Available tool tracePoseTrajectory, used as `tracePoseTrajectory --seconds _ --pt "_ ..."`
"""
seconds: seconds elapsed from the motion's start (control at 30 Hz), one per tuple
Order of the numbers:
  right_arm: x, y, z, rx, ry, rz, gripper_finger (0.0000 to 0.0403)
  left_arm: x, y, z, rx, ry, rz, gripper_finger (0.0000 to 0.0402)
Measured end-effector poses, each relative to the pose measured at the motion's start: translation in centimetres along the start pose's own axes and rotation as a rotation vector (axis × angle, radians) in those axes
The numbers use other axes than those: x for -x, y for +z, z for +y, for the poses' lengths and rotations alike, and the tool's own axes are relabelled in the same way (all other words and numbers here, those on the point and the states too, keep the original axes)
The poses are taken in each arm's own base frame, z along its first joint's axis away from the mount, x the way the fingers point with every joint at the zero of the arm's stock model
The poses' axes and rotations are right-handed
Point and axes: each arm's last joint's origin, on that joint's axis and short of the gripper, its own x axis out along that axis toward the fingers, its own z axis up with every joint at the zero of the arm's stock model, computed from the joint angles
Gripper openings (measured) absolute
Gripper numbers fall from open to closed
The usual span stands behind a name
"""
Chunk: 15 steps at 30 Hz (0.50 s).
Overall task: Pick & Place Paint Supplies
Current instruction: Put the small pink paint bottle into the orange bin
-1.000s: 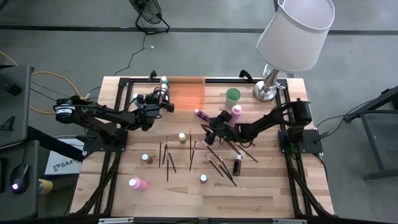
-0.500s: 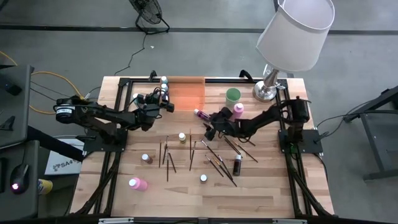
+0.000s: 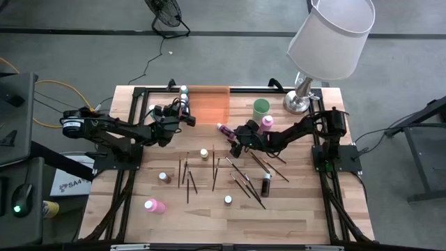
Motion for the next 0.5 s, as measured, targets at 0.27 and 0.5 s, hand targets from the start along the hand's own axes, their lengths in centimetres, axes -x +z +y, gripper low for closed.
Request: tracePoseTrajectory --seconds 0.27,0.5 --pt "0.0 0.04 0.1 0.025 0.034 0.003 0.0265 0.0 0.0 -0.01 0.0 -0.005 0.001 0.0186" --pt "-0.02 0.11 0.05 0.067 0.029 -0.004 0.0265 0.0 0.0 -0.02 0.0 -0.006 0.001 0.0186"
